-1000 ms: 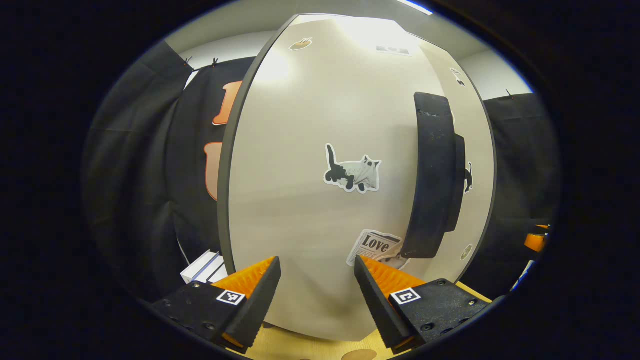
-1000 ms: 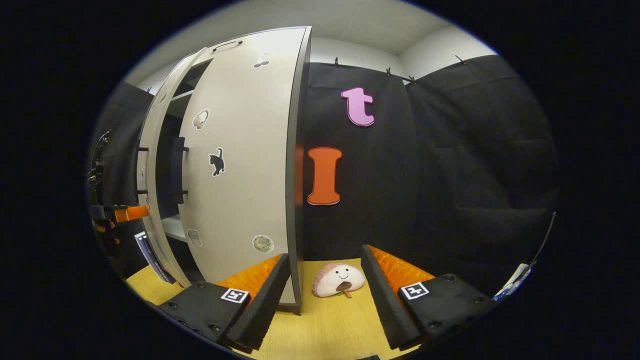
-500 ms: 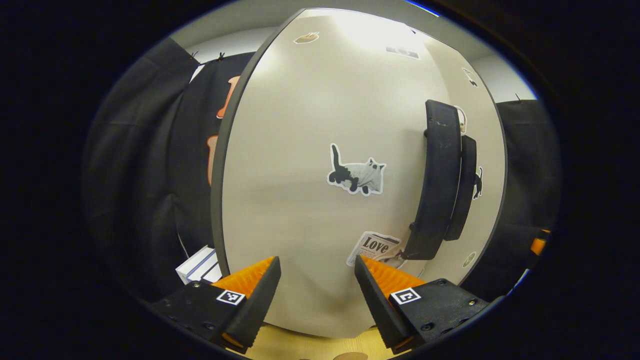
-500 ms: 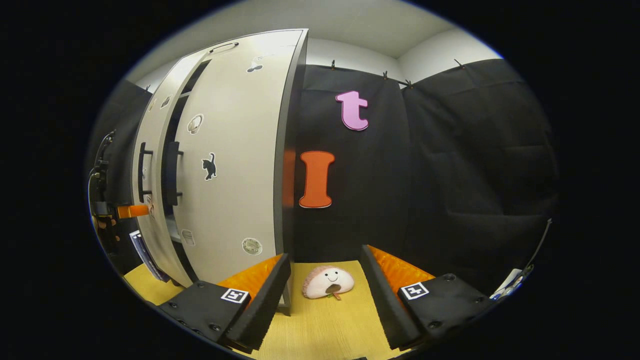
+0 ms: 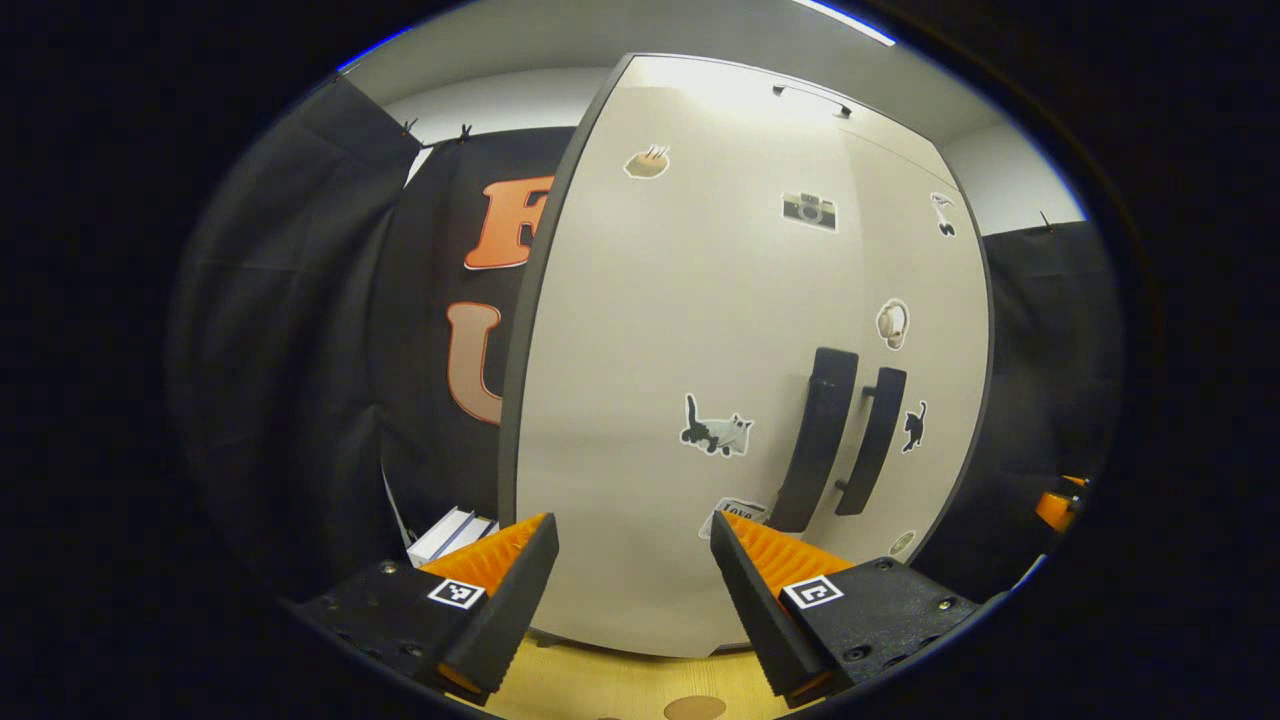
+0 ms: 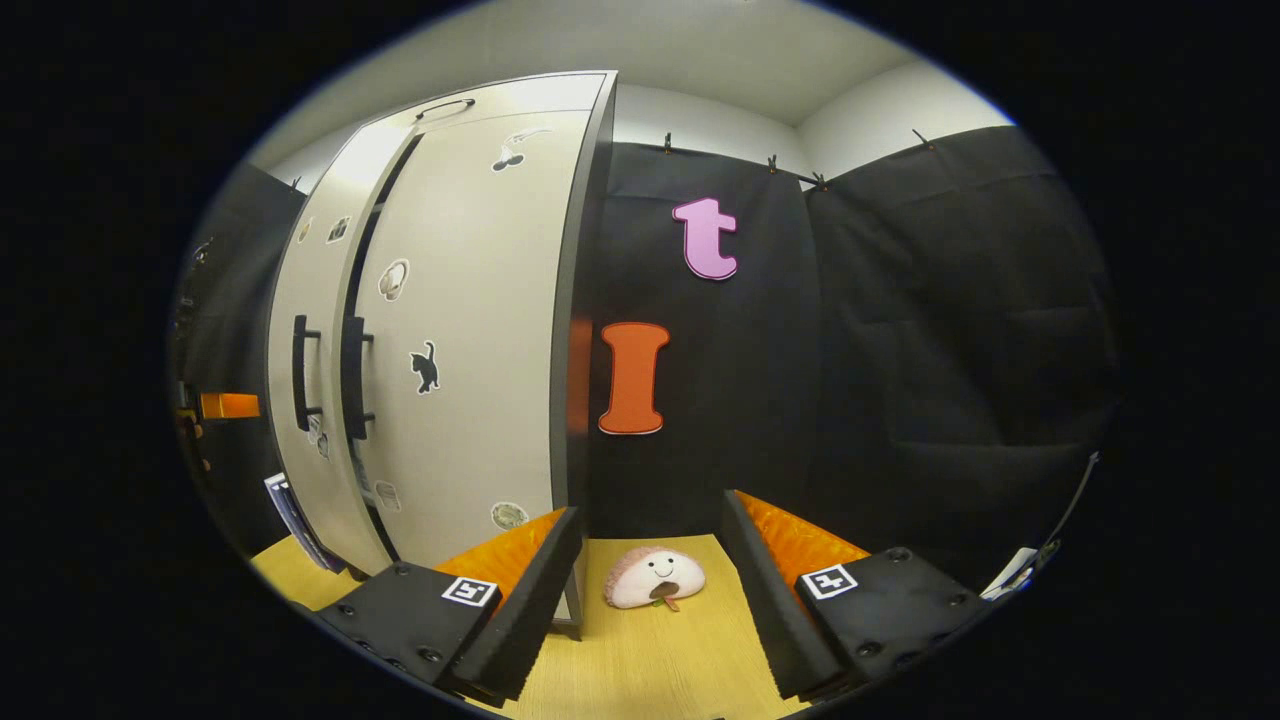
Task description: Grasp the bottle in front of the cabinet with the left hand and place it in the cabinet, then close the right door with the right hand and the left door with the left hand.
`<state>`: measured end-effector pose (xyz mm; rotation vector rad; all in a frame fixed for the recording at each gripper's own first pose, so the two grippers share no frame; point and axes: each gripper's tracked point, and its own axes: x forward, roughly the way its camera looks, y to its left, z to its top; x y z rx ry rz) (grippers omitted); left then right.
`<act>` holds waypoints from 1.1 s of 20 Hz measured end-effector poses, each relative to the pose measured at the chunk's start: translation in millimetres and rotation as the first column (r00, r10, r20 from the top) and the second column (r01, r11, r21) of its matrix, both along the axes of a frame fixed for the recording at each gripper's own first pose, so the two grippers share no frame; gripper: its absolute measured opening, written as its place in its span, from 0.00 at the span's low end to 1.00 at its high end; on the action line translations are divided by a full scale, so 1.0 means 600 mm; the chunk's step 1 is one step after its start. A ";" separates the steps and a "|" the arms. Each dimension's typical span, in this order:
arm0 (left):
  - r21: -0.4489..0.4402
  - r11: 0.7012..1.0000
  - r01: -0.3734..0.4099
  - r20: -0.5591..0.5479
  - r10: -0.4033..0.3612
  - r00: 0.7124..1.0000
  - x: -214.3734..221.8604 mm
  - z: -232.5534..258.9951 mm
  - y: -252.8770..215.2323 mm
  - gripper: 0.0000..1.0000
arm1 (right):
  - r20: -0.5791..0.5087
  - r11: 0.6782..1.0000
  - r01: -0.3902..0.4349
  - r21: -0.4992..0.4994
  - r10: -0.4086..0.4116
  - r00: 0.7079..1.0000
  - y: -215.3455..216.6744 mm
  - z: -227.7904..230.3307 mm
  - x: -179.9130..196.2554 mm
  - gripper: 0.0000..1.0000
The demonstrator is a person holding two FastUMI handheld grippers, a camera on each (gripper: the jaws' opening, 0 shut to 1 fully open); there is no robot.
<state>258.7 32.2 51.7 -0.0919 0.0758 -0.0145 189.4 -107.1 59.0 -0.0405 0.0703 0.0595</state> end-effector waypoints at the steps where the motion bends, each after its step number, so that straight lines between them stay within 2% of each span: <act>1: 0.006 1.000 0.004 0.007 -0.005 1.000 -0.010 0.012 0.002 0.93 | 0.006 1.000 -0.005 0.001 0.005 1.000 0.003 0.005 -0.004 0.95; 10: 0.033 0.999 0.017 0.067 -0.019 0.998 -0.089 0.094 0.014 0.94 | 0.031 1.000 -0.031 0.006 0.031 0.999 0.031 0.038 -0.025 0.94; 22: 0.058 0.998 -0.016 0.097 0.011 0.995 -0.144 0.119 0.052 0.94 | 0.054 0.999 -0.019 0.050 0.016 0.998 0.038 0.053 -0.055 0.96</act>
